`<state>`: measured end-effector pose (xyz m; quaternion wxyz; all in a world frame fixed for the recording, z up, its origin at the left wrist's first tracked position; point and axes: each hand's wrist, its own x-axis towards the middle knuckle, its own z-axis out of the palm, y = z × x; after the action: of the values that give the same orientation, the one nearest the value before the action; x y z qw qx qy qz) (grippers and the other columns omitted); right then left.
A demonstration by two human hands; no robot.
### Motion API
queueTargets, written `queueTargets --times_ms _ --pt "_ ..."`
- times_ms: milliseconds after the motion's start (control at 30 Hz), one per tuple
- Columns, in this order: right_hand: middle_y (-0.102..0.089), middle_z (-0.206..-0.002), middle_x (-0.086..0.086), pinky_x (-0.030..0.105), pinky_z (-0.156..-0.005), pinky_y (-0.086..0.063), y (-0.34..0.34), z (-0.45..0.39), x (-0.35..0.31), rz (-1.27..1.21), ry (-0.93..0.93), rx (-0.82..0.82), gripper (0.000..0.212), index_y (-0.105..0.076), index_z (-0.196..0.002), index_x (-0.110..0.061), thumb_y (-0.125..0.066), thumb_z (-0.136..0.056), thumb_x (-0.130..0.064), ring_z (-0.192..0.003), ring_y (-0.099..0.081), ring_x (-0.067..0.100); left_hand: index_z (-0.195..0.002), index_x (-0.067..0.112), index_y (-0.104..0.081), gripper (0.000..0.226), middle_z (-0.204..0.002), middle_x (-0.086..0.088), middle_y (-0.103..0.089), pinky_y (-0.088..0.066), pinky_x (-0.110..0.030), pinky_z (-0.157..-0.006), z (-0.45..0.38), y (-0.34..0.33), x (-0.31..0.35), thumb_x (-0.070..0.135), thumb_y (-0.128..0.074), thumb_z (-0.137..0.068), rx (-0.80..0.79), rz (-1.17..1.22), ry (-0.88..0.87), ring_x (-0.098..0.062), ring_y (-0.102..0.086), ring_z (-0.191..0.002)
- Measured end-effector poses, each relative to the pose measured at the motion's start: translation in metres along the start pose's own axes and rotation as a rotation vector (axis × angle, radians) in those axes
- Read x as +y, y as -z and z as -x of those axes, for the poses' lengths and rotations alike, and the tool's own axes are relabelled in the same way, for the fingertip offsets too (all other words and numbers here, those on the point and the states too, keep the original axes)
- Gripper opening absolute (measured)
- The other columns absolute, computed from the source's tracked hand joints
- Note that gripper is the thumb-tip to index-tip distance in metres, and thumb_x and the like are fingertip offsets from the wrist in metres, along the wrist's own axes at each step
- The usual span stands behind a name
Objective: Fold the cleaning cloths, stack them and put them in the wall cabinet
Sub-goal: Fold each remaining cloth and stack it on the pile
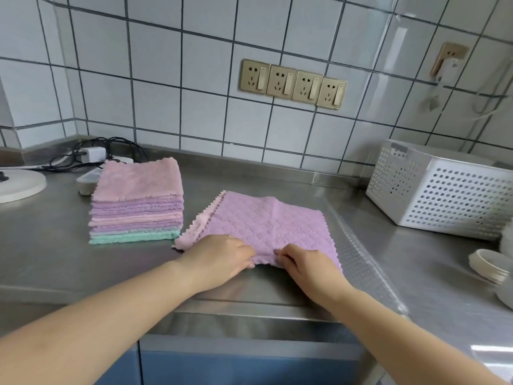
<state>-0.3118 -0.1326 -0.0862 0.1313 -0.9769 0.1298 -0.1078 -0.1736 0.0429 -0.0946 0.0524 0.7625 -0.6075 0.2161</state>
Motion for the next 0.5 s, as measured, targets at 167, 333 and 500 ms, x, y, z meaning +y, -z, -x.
queueTargets --times_ms 167,333,500 --pt "-0.069 -0.096 0.003 0.038 -0.079 -0.048 0.002 -0.001 0.001 -0.012 0.017 -0.009 0.032 -0.053 -0.092 -0.02 -0.037 -0.097 -0.047 -0.091 -0.06 0.029 -0.097 0.019 -0.064 0.034 -0.088 -0.003 -0.069 -0.052 -0.037 -0.068 -0.005 0.0 0.0 0.028 -0.031 -0.092 -0.022 0.113 0.094 -0.028 -0.064 -0.083" --pt "-0.069 -0.109 -0.005 0.039 -0.084 -0.051 0.003 0.003 -0.002 -0.049 -0.007 -0.034 0.035 -0.058 -0.093 -0.025 -0.049 -0.086 -0.059 -0.1 -0.063 0.019 -0.108 0.02 -0.058 0.022 -0.107 0.0 -0.064 -0.046 -0.036 -0.08 -0.006 0.003 0.006 0.023 -0.042 -0.093 -0.065 0.149 0.178 -0.025 -0.058 -0.101" --pt "-0.068 -0.093 -0.002 0.034 -0.074 -0.051 0.005 -0.001 -0.013 0.033 -0.041 -0.016 0.043 -0.058 -0.094 -0.021 -0.05 -0.084 -0.061 -0.087 -0.061 0.023 -0.097 0.021 -0.055 0.022 -0.1 0.0 -0.064 -0.037 -0.031 -0.069 -0.014 0.007 0.015 0.039 -0.045 -0.094 -0.038 0.141 0.299 -0.026 -0.058 -0.095"
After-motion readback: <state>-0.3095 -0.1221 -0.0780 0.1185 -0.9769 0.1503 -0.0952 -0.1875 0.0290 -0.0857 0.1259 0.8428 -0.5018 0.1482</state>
